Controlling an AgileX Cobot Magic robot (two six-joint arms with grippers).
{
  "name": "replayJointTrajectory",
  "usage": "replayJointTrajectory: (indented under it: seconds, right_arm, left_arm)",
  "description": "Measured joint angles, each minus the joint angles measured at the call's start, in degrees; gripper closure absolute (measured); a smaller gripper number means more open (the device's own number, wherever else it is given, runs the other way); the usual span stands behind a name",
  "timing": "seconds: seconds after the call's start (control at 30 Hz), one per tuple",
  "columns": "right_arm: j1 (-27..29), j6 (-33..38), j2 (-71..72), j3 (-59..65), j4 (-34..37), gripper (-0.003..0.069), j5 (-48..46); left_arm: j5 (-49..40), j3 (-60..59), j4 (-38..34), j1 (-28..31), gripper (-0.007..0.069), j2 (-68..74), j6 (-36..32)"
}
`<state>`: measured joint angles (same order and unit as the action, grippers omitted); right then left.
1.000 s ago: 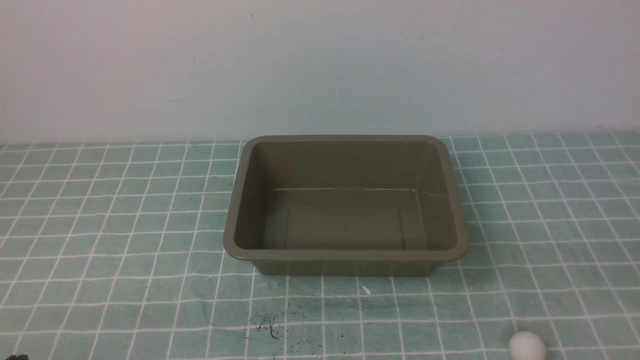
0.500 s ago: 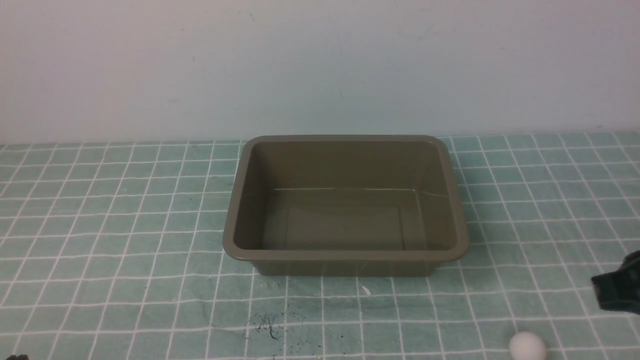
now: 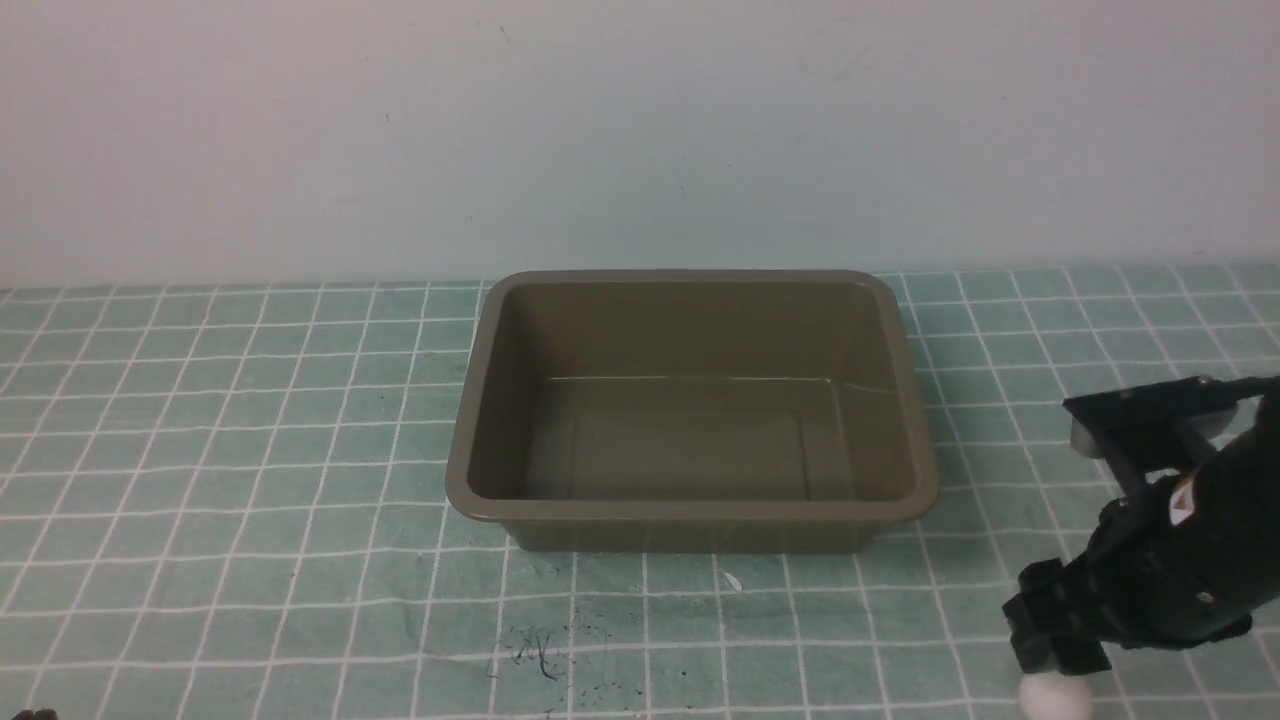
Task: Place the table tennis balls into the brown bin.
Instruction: 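Reach for and grasp a ping pong ball on the table, then release the ping pong ball into the bin and lift the gripper away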
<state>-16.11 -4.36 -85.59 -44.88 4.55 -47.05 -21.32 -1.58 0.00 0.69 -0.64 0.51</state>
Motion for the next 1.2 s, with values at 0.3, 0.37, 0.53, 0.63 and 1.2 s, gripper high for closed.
replayJointTrajectory:
  seconds: [0.3, 0.37, 0.53, 0.63, 1.2]
  right_arm:
    - [0.0, -0.83, -10.07, -0.35, 0.14, 0.027, 3.18]
    - [0.0, 0.27, -9.7, -0.94, 0.83, 0.0307, 1.12]
    - [0.0, 1.83, -3.33, -5.98, 4.87, 0.03, -5.17]
    - [-1.09, 2.4, 1.39, -11.87, 9.57, 0.03, -5.56]
    - [-8.91, 6.72, -20.61, -47.83, 6.84, 0.0144, -6.75]
  left_arm:
    - [0.0, 0.0, 0.0, 0.0, 0.0629, 0.0, 0.0]
    - [0.0, 0.0, 0.0, 0.0, 0.0629, 0.0, 0.0]
    - [0.0, 0.0, 0.0, 0.0, 0.0629, 0.0, 0.0]
    - [0.0, 0.0, 0.0, 0.0, 0.0629, 0.0, 0.0]
    - [0.0, 0.0, 0.0, 0.0, 0.0629, 0.0, 0.0]
